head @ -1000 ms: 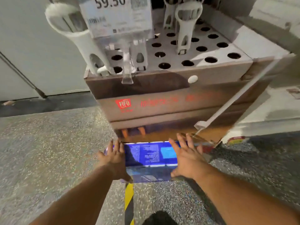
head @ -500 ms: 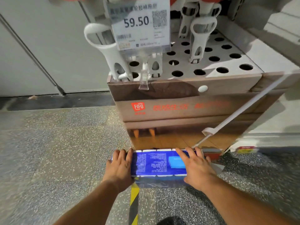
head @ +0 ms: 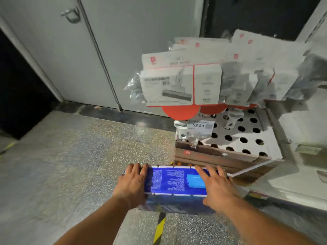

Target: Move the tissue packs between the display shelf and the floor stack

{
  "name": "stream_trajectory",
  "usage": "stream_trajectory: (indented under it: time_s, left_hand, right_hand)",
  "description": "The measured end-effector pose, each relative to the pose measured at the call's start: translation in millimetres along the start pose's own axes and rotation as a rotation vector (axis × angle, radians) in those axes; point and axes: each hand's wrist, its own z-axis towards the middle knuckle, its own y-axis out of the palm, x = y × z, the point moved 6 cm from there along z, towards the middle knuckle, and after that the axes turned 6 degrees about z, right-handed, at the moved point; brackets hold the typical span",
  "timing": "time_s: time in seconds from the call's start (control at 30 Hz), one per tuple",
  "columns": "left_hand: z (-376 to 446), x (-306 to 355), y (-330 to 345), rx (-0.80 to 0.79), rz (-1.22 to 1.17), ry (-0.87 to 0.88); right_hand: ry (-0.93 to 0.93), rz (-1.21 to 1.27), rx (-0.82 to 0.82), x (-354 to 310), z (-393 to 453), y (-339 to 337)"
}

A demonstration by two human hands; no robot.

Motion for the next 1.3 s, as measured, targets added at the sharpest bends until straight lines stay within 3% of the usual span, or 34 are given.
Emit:
stream_trajectory:
  time_s: [0.27, 0.47, 1.0, 1.3]
  left_hand:
    - [-148, -102, -170, 0.097, -0.003, -0.21]
    - [-253, -195, -234, 0.171, -0.012, -0.349]
    - [-534, -461, -234, 0.203, 0.022, -0.774]
    - [-609, -602, -206, 0.158, 0.046, -0.995]
  right_hand:
    - [-0.252, -0.038, 0.055, -129, -77, -172]
    - [-0.407, -0.071, 0.101, -253, -120, -233]
    - [-0.776, -0.131, 0.161, -625, -218, -242]
    - [-1.039, -0.14, 0.106, -828, -196, -223]
